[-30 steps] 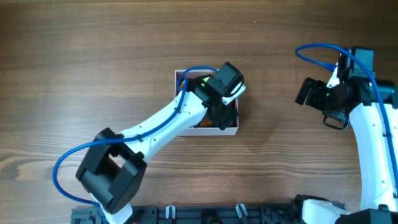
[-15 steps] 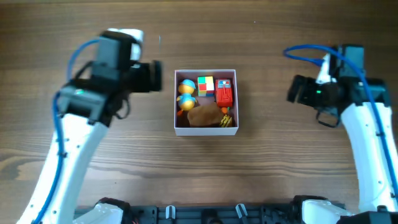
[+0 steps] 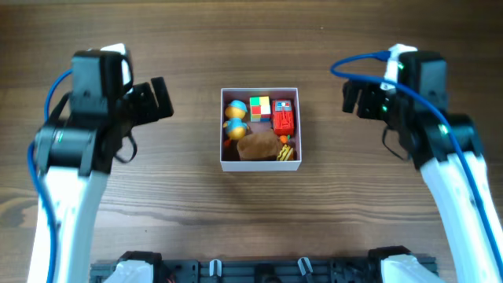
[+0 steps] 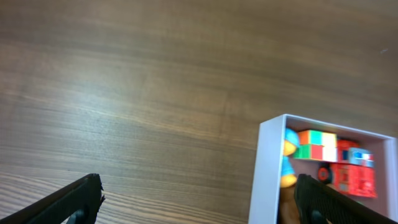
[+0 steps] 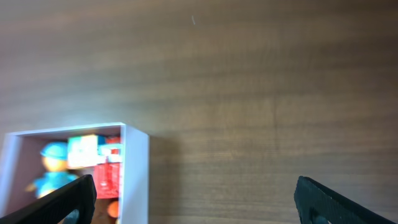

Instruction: Pack container

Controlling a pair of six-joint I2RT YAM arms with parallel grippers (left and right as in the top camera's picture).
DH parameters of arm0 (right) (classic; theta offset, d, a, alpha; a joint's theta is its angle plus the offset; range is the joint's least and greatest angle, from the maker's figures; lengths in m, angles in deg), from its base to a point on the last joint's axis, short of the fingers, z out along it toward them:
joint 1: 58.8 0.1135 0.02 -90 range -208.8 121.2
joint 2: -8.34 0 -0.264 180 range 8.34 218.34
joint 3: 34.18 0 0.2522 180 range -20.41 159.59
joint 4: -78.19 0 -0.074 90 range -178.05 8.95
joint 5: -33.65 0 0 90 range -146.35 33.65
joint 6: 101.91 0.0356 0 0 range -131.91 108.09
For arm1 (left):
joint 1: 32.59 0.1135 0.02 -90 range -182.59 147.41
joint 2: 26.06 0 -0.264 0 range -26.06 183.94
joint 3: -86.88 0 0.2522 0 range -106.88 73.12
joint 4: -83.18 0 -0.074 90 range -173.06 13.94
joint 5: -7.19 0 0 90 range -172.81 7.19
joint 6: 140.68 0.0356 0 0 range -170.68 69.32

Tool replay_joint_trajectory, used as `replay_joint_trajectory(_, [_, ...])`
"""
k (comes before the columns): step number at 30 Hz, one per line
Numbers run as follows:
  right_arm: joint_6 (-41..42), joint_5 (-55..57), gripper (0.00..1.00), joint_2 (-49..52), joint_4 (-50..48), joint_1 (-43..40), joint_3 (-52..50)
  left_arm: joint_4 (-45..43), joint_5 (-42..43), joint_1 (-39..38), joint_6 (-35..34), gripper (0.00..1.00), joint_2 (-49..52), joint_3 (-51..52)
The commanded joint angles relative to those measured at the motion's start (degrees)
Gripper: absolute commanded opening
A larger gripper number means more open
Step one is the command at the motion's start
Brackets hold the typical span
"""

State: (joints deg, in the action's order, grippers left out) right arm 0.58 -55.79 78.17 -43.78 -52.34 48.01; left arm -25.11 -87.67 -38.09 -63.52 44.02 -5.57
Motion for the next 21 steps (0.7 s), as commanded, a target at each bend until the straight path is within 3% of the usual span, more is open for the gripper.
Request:
replay_joint_trajectory(1, [2.16, 4.22, 1.0, -12.39, -0.35, 0.09, -5.22, -1.81, 0.31, 0.35, -1.92, 1.0, -14.53, 8.55])
replay_joint_trajectory(7, [2.91, 8.02, 1.0, -36.39, -0.57, 0.11, -21.75, -6.16, 0.46, 0.37, -7.93, 1.0, -42.45, 28.57])
replay_joint_trajectory(10, [6.75, 8.28, 1.0, -44.65, 0.76, 0.11, -28.37, -6.14, -4.74, 0.37, -10.14, 1.0, -52.15, 34.77])
replay_joint_trajectory(13, [8.94, 8.63, 1.0, -46.69, 0.17, 0.11, -31.39, -9.4, -4.46, 0.35, -10.14, 1.0, -55.23, 41.11])
replay_joint_trajectory(17, [6.78, 8.94, 1.0, -45.11, -0.52, 0.11, -32.87, -16.63, 3.87, 0.37, -5.29, 1.0, -54.18, 47.19])
replay_joint_trajectory(21, [7.19, 8.87, 1.0, -44.63, -1.62, 0.11, -32.87, -19.61, 2.58, 0.37, -4.28, 1.0, -53.62, 50.1])
